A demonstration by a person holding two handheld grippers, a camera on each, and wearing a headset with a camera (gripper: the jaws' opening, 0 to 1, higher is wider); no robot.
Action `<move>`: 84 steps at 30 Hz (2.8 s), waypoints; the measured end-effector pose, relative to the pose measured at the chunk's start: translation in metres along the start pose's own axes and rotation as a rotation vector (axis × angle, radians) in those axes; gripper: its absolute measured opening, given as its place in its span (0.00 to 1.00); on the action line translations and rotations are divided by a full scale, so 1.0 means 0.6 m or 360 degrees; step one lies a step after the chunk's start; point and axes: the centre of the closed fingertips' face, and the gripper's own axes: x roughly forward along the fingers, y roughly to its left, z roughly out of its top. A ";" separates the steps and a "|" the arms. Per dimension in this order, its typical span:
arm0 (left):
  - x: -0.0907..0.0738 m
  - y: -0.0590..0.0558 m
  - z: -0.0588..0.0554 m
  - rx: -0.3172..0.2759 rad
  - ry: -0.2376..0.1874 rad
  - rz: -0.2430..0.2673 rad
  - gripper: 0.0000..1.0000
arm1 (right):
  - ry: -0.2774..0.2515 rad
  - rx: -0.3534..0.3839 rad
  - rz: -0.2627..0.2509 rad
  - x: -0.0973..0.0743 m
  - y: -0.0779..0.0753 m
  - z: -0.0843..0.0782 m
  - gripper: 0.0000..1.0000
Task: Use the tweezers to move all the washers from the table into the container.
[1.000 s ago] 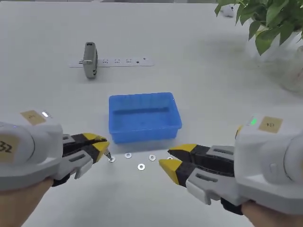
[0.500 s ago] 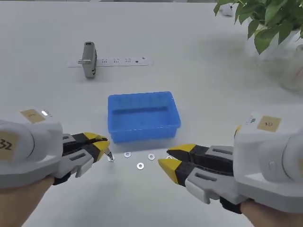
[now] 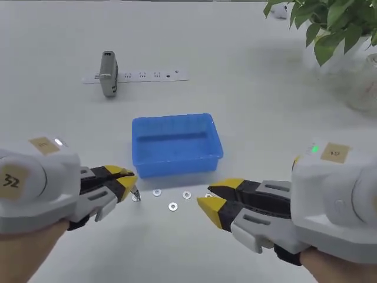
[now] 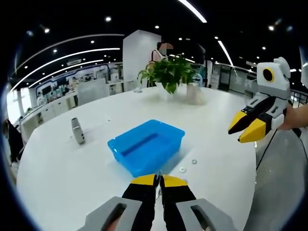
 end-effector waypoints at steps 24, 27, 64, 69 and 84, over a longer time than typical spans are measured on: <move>-0.014 -0.008 0.008 0.0101 0.0130 -0.0012 0.00 | 0.0216 0.0022 -0.0456 -0.159 -0.047 -0.109 0.87; -0.021 -0.011 0.025 0.0118 0.0103 -0.0018 0.00 | 0.0269 -0.0091 -0.0491 -0.168 -0.064 -0.123 0.89; 0.049 0.041 0.119 0.0235 0.0031 -0.0111 0.00 | 0.0316 -0.0039 -0.0556 -0.151 -0.074 -0.151 0.96; 0.065 0.042 0.094 0.0215 0.0077 -0.0123 0.00 | 0.0326 -0.0070 -0.0610 -0.155 -0.084 -0.154 0.94; 0.082 0.043 0.054 0.0187 0.0134 -0.0127 0.00 | 0.0391 -0.0056 -0.0582 -0.152 -0.083 -0.166 0.94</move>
